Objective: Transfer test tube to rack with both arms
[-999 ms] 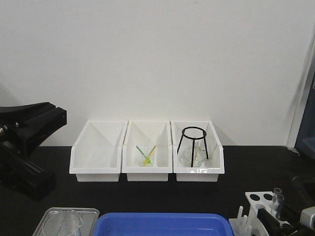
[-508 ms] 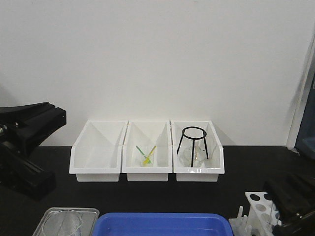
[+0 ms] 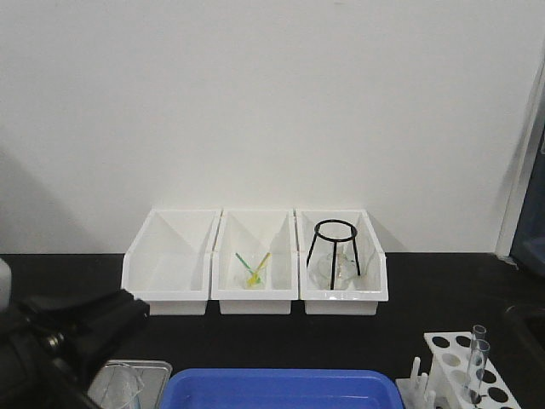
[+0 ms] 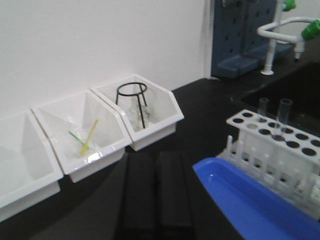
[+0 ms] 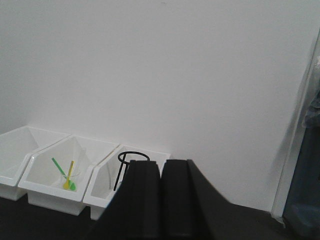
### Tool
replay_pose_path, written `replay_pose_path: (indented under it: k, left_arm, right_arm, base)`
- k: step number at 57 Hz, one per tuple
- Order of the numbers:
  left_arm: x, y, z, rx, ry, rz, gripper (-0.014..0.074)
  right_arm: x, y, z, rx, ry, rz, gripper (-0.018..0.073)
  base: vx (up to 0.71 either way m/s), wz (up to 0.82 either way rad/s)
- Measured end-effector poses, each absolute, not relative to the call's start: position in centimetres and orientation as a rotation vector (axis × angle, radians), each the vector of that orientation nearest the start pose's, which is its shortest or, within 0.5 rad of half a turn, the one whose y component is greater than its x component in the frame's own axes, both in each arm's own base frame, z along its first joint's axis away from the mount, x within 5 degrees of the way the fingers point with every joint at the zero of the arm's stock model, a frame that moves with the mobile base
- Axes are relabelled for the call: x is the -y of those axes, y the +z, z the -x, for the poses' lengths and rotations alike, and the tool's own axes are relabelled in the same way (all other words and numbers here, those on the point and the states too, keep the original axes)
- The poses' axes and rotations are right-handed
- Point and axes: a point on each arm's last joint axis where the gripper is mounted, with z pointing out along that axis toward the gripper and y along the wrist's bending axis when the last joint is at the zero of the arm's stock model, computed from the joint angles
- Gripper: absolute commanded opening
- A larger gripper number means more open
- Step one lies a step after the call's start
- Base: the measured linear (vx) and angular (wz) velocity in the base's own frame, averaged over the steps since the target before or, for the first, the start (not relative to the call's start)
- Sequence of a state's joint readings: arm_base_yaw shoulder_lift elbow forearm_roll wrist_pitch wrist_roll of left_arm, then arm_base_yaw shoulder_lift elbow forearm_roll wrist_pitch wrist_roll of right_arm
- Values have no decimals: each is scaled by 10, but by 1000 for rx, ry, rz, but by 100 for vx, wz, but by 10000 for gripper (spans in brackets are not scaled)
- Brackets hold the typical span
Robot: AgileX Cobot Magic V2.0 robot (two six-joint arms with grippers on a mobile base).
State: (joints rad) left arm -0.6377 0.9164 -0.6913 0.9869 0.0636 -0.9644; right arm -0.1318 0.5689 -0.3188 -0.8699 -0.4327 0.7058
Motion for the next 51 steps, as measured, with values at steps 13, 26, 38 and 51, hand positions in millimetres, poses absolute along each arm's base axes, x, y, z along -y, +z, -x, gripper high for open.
replay_pose_path:
  k: [13,26,38,51]
  left_arm:
    - [120,327,-158,-1675,-475,-584,-7]
    - [120,328,-158,-1670,-482,-587,-7]
    - [120,328,-158,-1670,-482,-587,-7]
    - [120,328,-158,-1670,-482,-587,-7]
  right_arm:
    - [-11,298,-118,-1452,15,232,-11]
    - [-11,298,-118,-1454,16,230,-11]
    - [-11,298,-118,-1455,18,229,-11]
    - [-11,298,-118,-1455,18,229,-11]
  base:
    - [0,0]
    - [0,0]
    - [0,0]
    - [0,0]
